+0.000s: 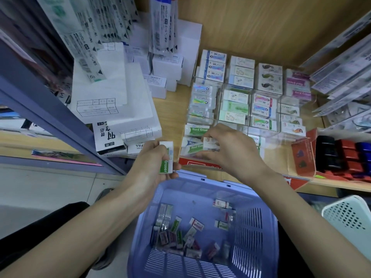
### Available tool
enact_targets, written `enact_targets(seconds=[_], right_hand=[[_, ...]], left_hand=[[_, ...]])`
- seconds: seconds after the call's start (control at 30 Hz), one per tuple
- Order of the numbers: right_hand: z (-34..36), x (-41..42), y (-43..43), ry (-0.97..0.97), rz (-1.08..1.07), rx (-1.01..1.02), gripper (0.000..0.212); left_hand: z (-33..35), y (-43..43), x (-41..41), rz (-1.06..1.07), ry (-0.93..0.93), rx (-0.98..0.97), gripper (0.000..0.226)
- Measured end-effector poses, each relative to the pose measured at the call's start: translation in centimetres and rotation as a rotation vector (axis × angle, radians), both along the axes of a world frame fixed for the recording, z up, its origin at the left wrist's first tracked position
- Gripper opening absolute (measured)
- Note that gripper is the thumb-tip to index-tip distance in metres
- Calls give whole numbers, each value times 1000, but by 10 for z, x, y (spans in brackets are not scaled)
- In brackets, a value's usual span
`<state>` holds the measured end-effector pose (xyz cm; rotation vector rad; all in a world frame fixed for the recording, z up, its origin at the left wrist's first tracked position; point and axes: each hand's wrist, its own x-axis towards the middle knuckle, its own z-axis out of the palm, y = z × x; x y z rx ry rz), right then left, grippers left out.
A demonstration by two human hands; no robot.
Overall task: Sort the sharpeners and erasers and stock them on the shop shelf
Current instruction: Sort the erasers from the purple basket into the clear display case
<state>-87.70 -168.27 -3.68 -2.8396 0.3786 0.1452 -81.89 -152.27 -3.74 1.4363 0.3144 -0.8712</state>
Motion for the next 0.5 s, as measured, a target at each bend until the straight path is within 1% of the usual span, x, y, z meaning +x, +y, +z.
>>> enact_targets(seconds=[0.1, 0.2, 0.33, 0.43, 0.5], right_hand=[[-3, 5, 4, 71, 25, -17, 40], [-5, 10, 7, 95, -15, -39, 37], [-9, 14, 8, 102, -69, 1, 36], [-10, 17, 5, 151, -38, 10, 34], [-9, 16, 3, 163, -25, 60, 29]], left_hand=[[-1, 2, 4, 16, -12, 27, 27], [-2, 4, 6, 11, -1, 22, 28], [-3, 4, 5, 7, 4, 20, 30], [-1, 4, 5, 5, 2, 16, 31], [1, 3, 4, -3, -4, 1, 31]])
